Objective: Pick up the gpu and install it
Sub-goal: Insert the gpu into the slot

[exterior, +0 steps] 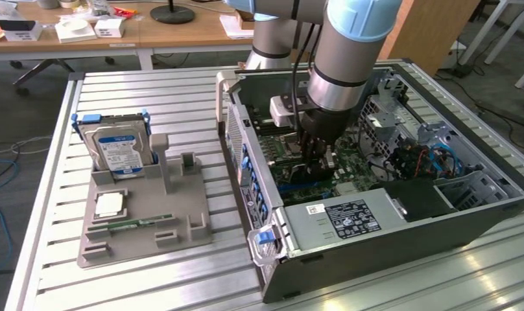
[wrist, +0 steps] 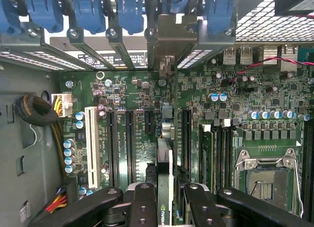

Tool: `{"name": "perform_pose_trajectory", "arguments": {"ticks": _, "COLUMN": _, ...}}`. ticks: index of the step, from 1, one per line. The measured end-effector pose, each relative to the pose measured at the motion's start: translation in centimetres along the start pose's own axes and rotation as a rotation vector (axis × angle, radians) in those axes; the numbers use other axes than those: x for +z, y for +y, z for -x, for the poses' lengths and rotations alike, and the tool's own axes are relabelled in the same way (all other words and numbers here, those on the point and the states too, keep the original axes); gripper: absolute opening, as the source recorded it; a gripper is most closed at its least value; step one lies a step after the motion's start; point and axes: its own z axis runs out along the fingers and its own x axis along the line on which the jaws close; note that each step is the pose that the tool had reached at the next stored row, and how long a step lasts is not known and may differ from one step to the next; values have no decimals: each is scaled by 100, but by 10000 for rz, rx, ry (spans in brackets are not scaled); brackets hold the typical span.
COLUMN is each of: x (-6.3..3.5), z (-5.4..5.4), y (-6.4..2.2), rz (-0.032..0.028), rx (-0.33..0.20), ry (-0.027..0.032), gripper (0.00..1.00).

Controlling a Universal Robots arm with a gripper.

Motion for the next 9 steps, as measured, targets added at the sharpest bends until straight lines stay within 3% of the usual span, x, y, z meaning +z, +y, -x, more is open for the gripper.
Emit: {"name": "perform_pose_trajectory", "arguments": {"ticks": 9, "x": -8, "z": 0, "y": 3, "rz": -22, "rx": -2, "ry": -25, "gripper": 26}}
